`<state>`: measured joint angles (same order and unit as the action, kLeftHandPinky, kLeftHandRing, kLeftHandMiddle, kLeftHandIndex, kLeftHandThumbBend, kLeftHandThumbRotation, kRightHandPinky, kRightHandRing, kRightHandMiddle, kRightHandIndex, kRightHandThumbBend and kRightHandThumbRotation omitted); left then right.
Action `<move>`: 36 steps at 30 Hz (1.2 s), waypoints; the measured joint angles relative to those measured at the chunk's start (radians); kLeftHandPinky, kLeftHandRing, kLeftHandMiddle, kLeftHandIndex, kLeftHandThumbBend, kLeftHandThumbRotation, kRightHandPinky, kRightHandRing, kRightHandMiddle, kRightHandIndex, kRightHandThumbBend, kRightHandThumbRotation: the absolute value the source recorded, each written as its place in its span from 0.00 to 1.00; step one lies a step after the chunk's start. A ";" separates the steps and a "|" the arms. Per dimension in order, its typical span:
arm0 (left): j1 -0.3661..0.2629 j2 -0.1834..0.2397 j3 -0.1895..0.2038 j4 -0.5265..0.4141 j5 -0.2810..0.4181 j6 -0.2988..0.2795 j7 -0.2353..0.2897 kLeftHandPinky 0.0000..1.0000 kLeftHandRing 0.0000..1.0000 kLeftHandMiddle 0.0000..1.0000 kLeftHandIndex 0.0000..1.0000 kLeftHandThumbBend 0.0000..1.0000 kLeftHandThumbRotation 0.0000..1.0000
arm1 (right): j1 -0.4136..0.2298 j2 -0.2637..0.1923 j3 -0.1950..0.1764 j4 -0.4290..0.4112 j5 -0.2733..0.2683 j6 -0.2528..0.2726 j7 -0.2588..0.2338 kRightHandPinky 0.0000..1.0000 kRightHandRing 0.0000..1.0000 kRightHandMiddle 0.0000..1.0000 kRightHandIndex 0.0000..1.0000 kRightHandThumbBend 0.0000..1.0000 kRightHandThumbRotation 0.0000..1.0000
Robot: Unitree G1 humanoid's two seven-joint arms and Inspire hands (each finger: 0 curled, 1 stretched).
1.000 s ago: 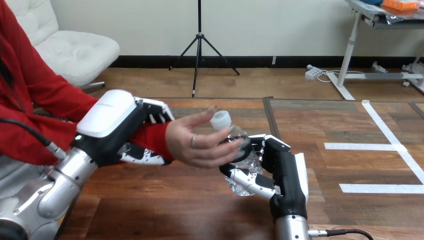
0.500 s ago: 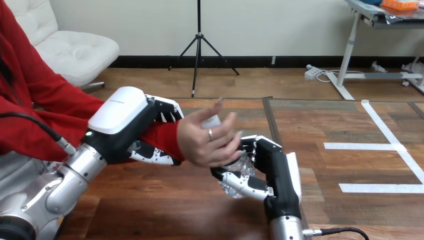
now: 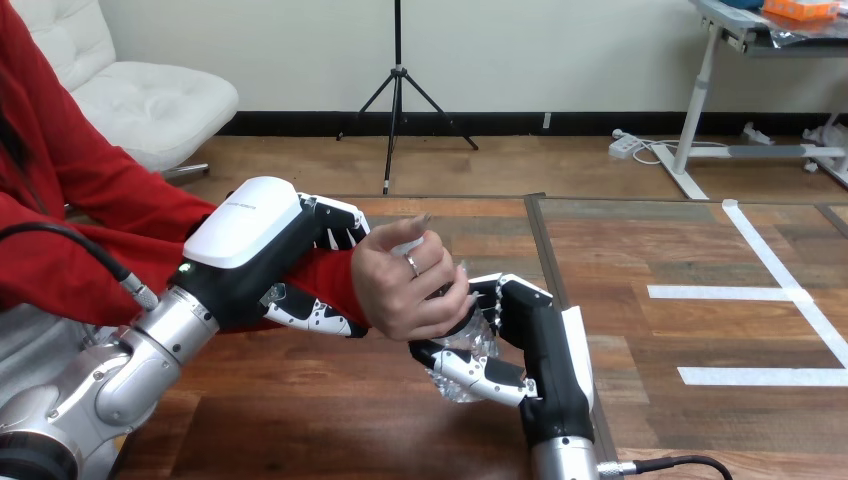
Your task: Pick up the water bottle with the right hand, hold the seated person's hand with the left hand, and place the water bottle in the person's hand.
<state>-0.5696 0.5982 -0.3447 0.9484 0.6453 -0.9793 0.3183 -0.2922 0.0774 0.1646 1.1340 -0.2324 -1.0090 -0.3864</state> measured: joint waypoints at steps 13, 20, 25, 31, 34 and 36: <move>0.000 -0.010 0.005 -0.002 -0.009 0.000 -0.004 0.28 0.34 0.42 0.44 0.83 0.00 | 0.015 -0.001 0.014 -0.032 -0.022 0.000 -0.038 0.33 0.39 0.45 0.45 0.79 0.00; 0.000 -0.015 0.013 -0.007 -0.009 0.000 -0.004 0.27 0.34 0.42 0.44 0.83 0.00 | 0.016 -0.002 0.017 -0.048 -0.038 0.000 -0.060 0.32 0.39 0.45 0.45 0.79 0.00; 0.000 -0.016 0.018 -0.012 -0.010 0.000 -0.004 0.27 0.34 0.42 0.44 0.83 0.00 | 0.020 -0.002 0.018 -0.065 -0.041 0.003 -0.061 0.33 0.39 0.45 0.46 0.79 0.00; 0.000 -0.017 0.024 -0.016 -0.011 -0.001 -0.005 0.28 0.34 0.42 0.44 0.83 0.00 | 0.023 -0.003 0.019 -0.079 -0.041 0.005 -0.060 0.34 0.40 0.46 0.46 0.79 0.00; 0.000 -0.018 0.026 -0.017 -0.011 -0.002 -0.005 0.28 0.34 0.42 0.44 0.83 0.01 | 0.026 -0.004 0.019 -0.087 -0.041 0.008 -0.059 0.34 0.41 0.46 0.46 0.79 0.00; 0.000 -0.018 0.026 -0.017 -0.011 -0.002 -0.005 0.28 0.34 0.42 0.44 0.83 0.01 | 0.028 -0.004 0.019 -0.092 -0.041 0.010 -0.059 0.35 0.41 0.46 0.46 0.78 0.00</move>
<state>-0.5694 0.5800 -0.3185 0.9313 0.6345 -0.9818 0.3136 -0.2639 0.0735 0.1837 1.0424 -0.2732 -0.9993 -0.4452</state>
